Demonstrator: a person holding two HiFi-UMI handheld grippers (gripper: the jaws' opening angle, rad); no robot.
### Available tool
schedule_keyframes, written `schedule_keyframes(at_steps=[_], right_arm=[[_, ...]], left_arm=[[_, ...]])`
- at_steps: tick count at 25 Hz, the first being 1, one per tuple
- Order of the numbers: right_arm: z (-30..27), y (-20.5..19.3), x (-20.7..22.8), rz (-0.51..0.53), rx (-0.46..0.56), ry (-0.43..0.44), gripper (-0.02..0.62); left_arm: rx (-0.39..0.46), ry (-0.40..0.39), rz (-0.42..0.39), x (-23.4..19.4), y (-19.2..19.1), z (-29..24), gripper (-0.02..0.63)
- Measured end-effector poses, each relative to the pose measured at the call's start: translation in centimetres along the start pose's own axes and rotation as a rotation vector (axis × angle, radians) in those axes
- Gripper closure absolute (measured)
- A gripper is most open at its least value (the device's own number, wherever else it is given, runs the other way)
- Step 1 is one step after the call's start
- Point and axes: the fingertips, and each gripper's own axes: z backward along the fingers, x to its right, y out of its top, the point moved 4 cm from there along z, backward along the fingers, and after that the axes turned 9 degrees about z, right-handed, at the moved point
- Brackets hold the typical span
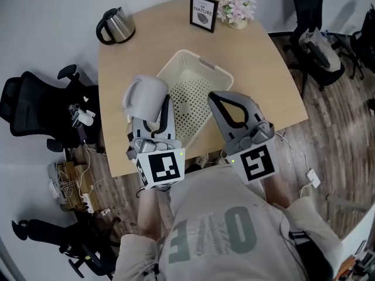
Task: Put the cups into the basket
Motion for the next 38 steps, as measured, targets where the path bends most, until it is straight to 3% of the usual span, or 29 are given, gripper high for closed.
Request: schedule_keyframes(at_steps=[8, 19, 27, 32, 38], right_arm=[[-1.6, -0.7, 0.2, -0.006, -0.054, -0.058, 0.598], [-1.0, -2.6, 1.0, -0.036, -0.126, -0.127, 0.598], [0.8, -4.2, 0.3, -0.092, -0.190, -0.138, 0.598], [0.6, -4.5, 0.3, -0.082, -0.203, -0.150, 0.598], [0.9, -4.5, 0.2, -0.089, -0.203, -0.154, 0.598]], left_arm=[[-0.302, -0.259, -0.135, 0.2, -6.2, -5.8, 0.546], [-0.589, -0.606, -0.405, 6.0, -16.3, -10.8, 0.546], [-0.760, -0.770, -0.692, 8.7, -21.7, -10.4, 0.546], [-0.828, -0.825, -0.788, 9.2, -23.6, -10.5, 0.545], [-0.849, -0.845, -0.878, 9.5, -24.7, -10.7, 0.545]])
